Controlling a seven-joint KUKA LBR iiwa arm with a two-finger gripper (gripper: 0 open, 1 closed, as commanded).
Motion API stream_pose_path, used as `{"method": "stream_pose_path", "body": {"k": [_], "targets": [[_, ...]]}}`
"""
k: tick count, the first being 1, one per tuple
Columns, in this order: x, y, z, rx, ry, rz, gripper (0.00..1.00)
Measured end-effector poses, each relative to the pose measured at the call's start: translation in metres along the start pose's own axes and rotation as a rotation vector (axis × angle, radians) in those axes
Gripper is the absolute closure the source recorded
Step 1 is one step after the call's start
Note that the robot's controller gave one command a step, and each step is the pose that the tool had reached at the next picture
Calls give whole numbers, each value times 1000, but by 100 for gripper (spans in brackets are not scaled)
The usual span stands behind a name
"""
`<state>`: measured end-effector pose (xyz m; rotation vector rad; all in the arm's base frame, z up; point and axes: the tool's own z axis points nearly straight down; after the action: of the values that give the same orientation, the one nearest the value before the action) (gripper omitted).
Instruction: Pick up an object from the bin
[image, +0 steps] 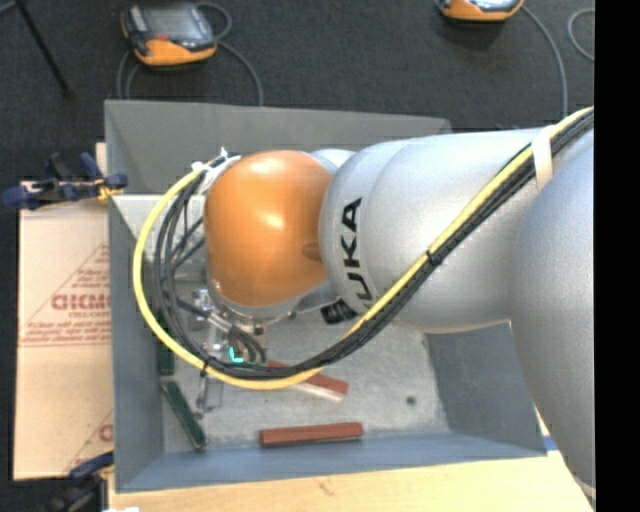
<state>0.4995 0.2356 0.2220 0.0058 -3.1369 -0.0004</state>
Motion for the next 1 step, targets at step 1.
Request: {"method": "stream_pose_path", "body": {"k": [1], "targets": [[-2, -1, -3, -2, -7, 4, 0]]}}
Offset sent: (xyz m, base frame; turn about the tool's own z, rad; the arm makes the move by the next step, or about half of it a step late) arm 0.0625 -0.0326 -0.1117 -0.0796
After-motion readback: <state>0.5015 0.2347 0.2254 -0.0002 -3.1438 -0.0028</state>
